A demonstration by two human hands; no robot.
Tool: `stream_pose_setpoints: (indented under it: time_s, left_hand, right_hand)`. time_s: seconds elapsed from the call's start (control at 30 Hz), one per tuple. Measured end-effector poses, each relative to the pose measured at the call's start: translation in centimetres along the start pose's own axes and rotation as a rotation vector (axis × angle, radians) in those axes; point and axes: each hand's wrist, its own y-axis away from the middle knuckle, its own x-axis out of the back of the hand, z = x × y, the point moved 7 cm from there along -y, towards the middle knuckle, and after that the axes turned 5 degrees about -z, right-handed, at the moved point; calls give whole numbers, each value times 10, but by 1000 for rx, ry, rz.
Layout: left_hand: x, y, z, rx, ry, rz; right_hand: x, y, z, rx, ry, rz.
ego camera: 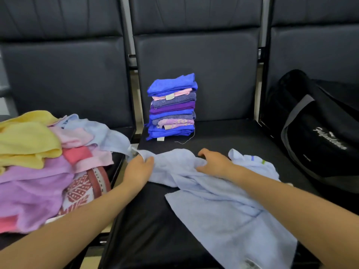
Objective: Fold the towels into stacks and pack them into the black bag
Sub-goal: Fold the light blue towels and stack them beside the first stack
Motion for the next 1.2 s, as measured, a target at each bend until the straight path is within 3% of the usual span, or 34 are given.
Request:
stream_pose_setpoints:
  time_s: [0.1, 0.2, 0.3, 0.43, 0.67, 0.73, 0.83, 1.03, 1.2]
  left_hand:
    - [-8, 0, 4, -28, -53, -9]
    - [-9, 0, 8, -2, -74, 14]
    - [-8, 0, 12, 13, -106, 33]
    - [-13, -2, 13, -12, -159, 32]
    - [-13, -6, 9, -14, -65, 30]
    - [-10, -11, 8, 5, 42, 38]
    - [0, -24, 4, 70, 255, 81]
    - [17, -53, 8, 119, 541, 127]
    - [17, -80, 53, -60, 532, 132]
  right_hand:
    - [-7, 4, -11, 40, -31, -77]
    - [6, 15, -7, 32, -161, -10]
    - [10, 40, -1, 33, -621, -50]
    - [-6, 47, 0, -37, -1261, -328]
    - [-9, 44, -7, -70, -1264, -483]
    - [1, 38, -3, -4, -1021, -364]
    - [41, 37, 0, 164, -556, -12]
    - [105, 38, 24, 225, -567, 259]
    - [155, 18, 39, 190, -490, 515]
